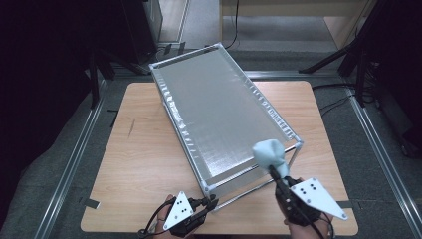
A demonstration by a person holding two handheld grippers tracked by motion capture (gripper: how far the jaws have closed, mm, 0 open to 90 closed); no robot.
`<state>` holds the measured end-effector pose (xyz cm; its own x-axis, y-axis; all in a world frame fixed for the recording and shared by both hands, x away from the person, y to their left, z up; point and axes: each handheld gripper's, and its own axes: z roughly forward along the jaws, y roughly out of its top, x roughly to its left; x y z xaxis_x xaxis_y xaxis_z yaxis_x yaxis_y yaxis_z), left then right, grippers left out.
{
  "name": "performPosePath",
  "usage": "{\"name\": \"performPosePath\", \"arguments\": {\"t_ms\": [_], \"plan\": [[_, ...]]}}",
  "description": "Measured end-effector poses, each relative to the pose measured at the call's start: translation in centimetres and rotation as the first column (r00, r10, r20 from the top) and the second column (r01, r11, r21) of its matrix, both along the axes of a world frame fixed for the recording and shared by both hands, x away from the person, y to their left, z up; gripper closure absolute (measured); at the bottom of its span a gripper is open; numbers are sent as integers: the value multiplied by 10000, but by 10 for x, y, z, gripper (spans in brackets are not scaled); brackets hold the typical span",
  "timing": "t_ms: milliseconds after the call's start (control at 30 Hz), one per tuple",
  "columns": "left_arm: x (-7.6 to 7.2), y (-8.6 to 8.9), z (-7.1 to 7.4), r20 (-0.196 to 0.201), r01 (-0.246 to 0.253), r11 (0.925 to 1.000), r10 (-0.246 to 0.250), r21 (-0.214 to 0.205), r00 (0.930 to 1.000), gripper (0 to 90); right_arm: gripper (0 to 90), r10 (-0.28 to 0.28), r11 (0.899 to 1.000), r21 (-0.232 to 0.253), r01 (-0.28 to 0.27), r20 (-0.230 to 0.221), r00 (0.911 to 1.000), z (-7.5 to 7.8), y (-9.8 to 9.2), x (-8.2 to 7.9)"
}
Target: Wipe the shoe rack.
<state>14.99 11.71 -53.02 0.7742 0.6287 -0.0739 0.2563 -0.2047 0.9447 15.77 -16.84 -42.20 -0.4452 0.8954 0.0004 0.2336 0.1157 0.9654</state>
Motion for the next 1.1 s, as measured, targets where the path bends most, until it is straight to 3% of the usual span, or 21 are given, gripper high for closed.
{"name": "performPosePath", "arguments": {"t_ms": [133, 267, 333, 433, 633, 733, 833, 967, 1033, 1100], "plan": [[1, 0, 0, -77, -35, 10000, 34, -67, 10000, 808, 868, 1327, 9911, -140, -1325, 120, 9911, 3, 33, -13], [1, 0, 0, -67, -48, 9999, 48, -130, 10000, 808, 867, 2480, 9687, -78, -2480, 37, 9688, 4, 59, -24], [1, 1, 0, -31, -51, 9999, 50, -98, 10000, 808, 866, 2790, 9602, -169, -2789, 58, 9603, 3, 66, -27], [1, 1, 0, -34, -44, 10000, 44, -90, 10000, 808, 865, 2750, 9613, -192, -2748, 63, 9614, 3, 64, -25], [0, 1, 0, -2, -47, 10000, 47, -15, 10000, 809, 866, 1300, 9912, -267, -1295, 173, 9914, 3, 31, -10], [1, 1, 0, 9, 0, 10000, 0, 27, 10000, 809, 867, 355, 9993, -89, -354, 133, 9993, 2, 9, 0], [0, 2, 0, 3, 5, 10000, -5, 22, 10000, 809, 864, -637, 9977, 217, 636, 36, 9980, 0, -14, 9], [0, 2, 0, -21, -16, 10000, 16, 19, 10000, 809, 859, -1626, 9849, 569, 1637, -235, 9864, -8, -36, 18], [0, 2, 0, -25, -13, 10000, 13, 7, 10000, 809, 860, -1753, 9820, 641, 1779, -441, 9835, -12, -38, 21], [0, 2, -1, -39, -15, 10000, 15, -11, 10000, 809, 861, -1512, 9850, 749, 1554, -587, 9868, -13, -34, 19]]}}
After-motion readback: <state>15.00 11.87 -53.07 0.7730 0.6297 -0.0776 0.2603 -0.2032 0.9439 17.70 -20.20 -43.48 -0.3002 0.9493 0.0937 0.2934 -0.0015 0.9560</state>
